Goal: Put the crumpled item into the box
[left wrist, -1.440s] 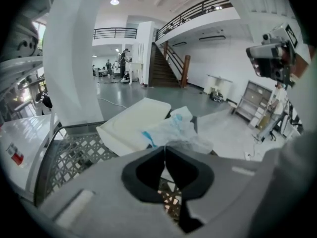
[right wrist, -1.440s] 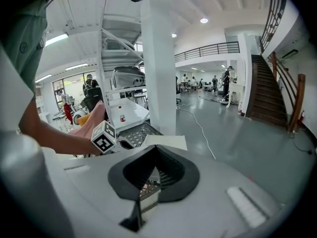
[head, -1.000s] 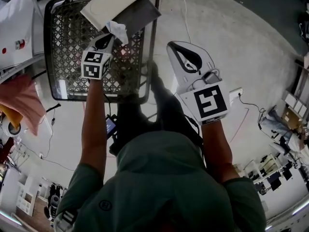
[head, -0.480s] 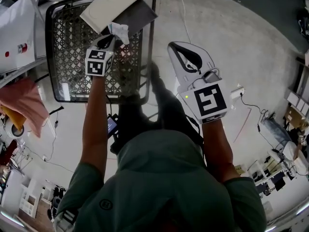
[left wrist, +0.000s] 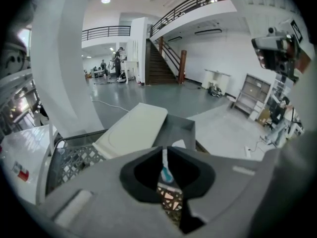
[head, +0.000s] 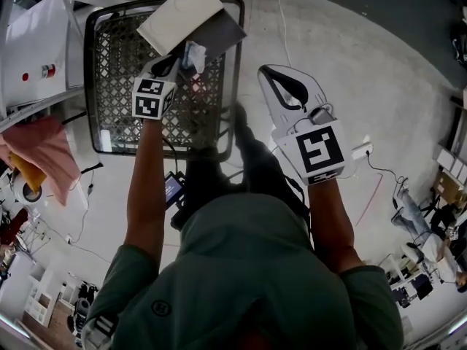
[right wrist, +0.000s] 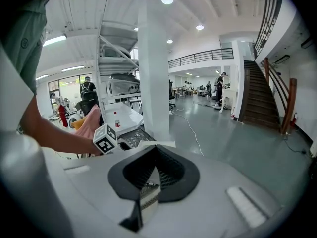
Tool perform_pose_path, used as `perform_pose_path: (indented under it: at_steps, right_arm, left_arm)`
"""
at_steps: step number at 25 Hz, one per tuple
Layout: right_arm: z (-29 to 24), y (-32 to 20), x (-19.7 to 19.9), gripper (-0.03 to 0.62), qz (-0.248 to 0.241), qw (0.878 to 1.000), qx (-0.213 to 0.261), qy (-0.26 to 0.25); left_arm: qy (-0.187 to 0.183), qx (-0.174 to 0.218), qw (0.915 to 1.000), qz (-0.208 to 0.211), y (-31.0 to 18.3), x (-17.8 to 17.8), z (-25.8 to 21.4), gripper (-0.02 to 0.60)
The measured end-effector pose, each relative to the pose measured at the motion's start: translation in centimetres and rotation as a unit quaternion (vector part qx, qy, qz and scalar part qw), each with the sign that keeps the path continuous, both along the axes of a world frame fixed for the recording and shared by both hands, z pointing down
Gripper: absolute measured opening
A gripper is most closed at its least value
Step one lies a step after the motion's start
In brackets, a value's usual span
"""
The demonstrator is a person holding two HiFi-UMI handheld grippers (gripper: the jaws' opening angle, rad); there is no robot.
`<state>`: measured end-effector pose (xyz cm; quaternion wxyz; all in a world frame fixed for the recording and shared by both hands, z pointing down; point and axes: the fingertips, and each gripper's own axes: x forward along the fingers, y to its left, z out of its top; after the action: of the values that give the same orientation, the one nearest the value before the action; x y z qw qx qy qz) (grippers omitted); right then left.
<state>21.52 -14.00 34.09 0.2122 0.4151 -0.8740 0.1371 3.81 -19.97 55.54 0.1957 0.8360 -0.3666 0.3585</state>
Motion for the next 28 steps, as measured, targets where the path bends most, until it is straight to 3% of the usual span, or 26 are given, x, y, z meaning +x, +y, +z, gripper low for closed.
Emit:
perform_pose_path:
  at_steps: [9,13,21,28]
  right_arm:
    - [-4.4,-0.5,-0.3,0.006,-0.027,0.999,0.032,-0.003]
    - [-6.6,-0.7,-1.9,0.006,-0.04,0.998,0.048,-0.007]
    - [-12.0,1.9,-4.4,0.006,-0.073,0.995,0.069,-0.021]
    - [-18.3,4.7,-7.6,0.006,-0.138,0.984,0.102,-0.042]
  left_arm:
    - [0.02,0.084,0.9961,0.021,0.1,0.6,-11.4,0.029]
    - [0.037,0.123,0.9915,0.019,0.5,-0.9,-17.4,0.028]
    - [0.058,0.21,0.9758,0.02,4.7,-3.1,-29.7,0.02]
    - [0.068,0.28,0.9577,0.004,9.4,-5.2,-39.4,0.014]
